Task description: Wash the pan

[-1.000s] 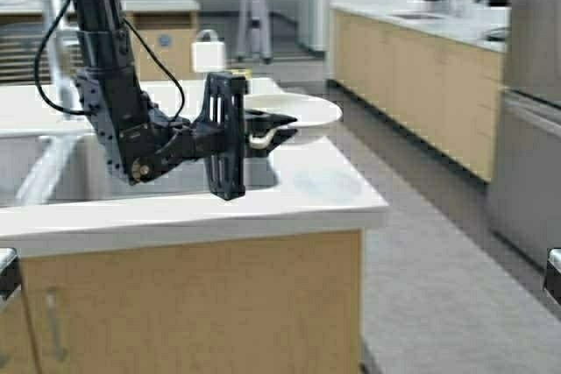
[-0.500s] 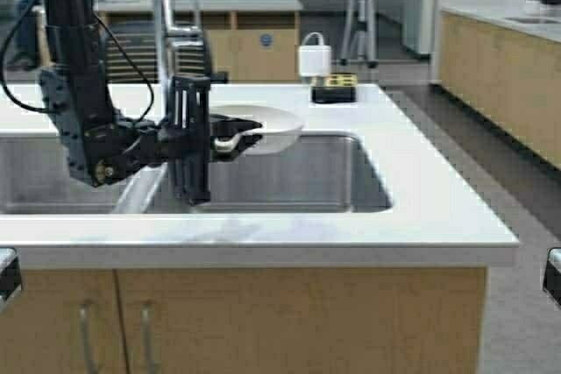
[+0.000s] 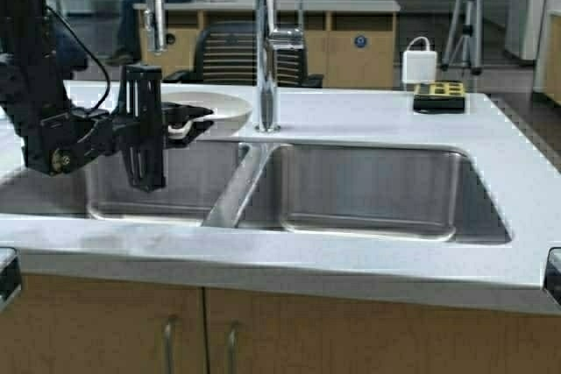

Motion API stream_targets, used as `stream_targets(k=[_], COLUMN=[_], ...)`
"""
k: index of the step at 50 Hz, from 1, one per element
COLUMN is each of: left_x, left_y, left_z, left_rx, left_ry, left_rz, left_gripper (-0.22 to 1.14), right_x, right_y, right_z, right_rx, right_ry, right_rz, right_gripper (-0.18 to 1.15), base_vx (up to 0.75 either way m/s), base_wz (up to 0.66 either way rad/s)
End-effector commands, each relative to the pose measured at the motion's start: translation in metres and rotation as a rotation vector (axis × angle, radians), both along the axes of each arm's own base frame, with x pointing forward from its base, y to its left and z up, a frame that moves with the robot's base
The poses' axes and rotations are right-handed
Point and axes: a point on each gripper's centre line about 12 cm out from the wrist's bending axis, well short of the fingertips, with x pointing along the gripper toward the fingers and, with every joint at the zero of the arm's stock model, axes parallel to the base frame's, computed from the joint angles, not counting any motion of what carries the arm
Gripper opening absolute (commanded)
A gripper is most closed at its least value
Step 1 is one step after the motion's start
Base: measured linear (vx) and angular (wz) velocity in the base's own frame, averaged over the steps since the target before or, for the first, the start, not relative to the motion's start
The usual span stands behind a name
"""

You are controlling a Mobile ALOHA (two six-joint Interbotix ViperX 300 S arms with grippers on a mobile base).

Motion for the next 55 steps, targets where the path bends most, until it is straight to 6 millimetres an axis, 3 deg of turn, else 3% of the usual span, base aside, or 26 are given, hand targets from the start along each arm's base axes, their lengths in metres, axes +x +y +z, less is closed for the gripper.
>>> stream_targets(k=[1,25,35,55], left_x=[0.010,0.030,0.034,0.010], left_y=[-0.001,0.037,0.042,0.043], left_z=[0.009,-0.010,-0.015,-0.009], left_rx=[0.002,0.018,0.019,0.019], left_ry=[-0.059,-0.038,-0.036,-0.024], left_rz=[-0.002,0.096,0.093,0.082], left_gripper=[0.02,0.02,0.02,0.02], right_x=[0.003,0.006,0.006,0.011], right_y=[0.000,0.000,0.000,0.001], right_z=[0.011,0.005,0.004,-0.001], right_rx=[0.001,0.000,0.000,-0.001], right_ry=[-0.029,-0.005,-0.002,0.026], right_rz=[0.001,0.001,0.001,0.000], right_gripper=[0.06,0.06,0.06,0.06], base_vx=[0.11,0.14,0.15,0.12], base_wz=[0.13,0.03,-0.05,0.04])
